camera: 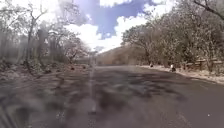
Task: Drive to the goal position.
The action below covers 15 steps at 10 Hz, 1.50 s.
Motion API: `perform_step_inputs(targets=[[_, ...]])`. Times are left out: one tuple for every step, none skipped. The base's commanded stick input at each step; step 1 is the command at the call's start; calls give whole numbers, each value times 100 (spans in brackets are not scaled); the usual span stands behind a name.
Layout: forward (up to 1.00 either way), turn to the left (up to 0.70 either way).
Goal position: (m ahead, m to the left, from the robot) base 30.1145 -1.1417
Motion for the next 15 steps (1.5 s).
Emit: perform_step_inputs(targets=[[70,0],[70,0],[70,0],[70,0],[70,0],[70,0],[70,0],[70,0],[70,0],[70,0],[70,0],[70,0],[70,0],[70,0],[70,0]])
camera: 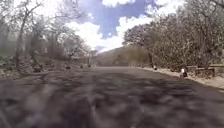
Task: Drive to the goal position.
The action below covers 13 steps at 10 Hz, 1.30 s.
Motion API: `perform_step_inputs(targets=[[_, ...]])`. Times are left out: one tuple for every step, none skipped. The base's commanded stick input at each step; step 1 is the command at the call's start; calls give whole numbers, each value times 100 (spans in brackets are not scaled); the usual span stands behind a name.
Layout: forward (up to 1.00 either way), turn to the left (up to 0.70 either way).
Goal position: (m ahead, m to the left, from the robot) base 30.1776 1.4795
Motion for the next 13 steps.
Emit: perform_step_inputs(targets=[[70,0],[70,0],[70,0],[70,0],[70,0],[70,0],[70,0],[70,0],[70,0],[70,0],[70,0],[70,0],[70,0]])
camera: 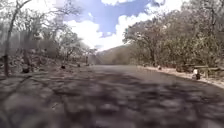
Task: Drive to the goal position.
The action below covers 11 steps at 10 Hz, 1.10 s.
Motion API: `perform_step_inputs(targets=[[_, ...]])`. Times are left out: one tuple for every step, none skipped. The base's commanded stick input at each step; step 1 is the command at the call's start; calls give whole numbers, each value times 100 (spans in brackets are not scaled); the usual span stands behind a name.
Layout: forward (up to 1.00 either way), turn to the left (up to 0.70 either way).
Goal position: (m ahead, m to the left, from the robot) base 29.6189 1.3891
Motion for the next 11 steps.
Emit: perform_step_inputs(targets=[[70,0],[70,0],[70,0],[70,0],[70,0],[70,0],[70,0],[70,0],[70,0],[70,0],[70,0]])
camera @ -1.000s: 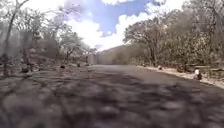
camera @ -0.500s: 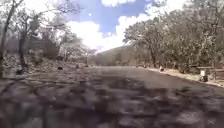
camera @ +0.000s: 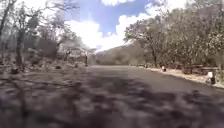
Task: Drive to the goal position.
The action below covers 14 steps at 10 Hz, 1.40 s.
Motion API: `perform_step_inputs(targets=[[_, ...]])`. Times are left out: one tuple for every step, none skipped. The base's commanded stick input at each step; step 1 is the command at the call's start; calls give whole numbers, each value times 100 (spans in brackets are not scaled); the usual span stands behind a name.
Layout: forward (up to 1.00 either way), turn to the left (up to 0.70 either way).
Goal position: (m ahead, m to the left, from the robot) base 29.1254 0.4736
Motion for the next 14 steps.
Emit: perform_step_inputs(targets=[[70,0],[70,0],[70,0],[70,0],[70,0],[70,0],[70,0],[70,0],[70,0],[70,0],[70,0],[70,0],[70,0],[70,0]])
